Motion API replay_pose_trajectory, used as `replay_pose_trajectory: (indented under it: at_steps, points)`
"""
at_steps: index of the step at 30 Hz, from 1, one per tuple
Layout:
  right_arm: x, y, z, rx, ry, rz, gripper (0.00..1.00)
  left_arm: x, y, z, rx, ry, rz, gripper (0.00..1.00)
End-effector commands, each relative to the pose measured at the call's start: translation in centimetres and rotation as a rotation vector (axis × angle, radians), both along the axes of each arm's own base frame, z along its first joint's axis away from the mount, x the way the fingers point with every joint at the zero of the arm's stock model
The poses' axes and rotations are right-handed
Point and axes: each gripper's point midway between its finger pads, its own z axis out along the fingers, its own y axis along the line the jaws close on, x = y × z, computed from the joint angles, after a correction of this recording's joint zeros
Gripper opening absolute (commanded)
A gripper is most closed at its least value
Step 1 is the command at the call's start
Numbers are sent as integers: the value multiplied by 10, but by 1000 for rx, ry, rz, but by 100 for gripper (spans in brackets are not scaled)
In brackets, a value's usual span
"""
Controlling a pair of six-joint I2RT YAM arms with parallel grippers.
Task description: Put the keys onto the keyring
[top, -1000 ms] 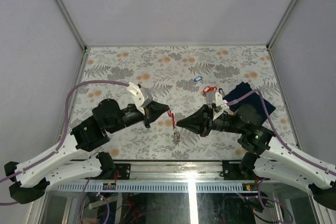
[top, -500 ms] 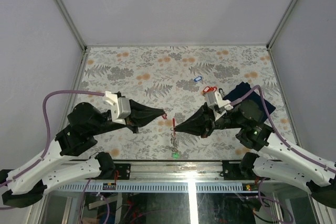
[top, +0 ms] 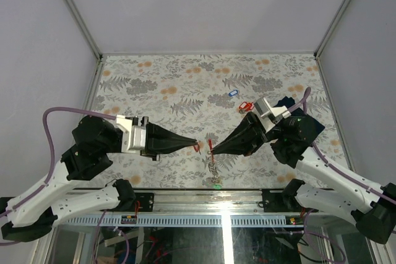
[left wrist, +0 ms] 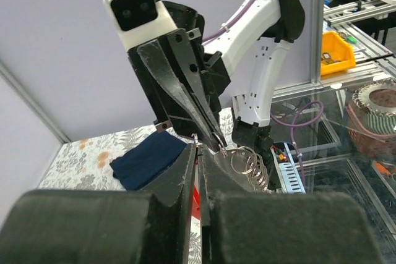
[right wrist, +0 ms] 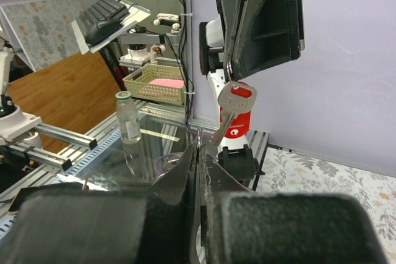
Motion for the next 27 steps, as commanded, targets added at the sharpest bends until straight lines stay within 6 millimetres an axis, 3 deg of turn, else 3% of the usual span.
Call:
replay_pose_trajectory:
  at_steps: [1,27]
  points:
    - [-15,-13,33,105,-83,58,0,-11,2,16,-31,-79,-58,0]
    - [-7,-7,45,140,-2,80,0,-13,-9,9,14,-89,-112,0]
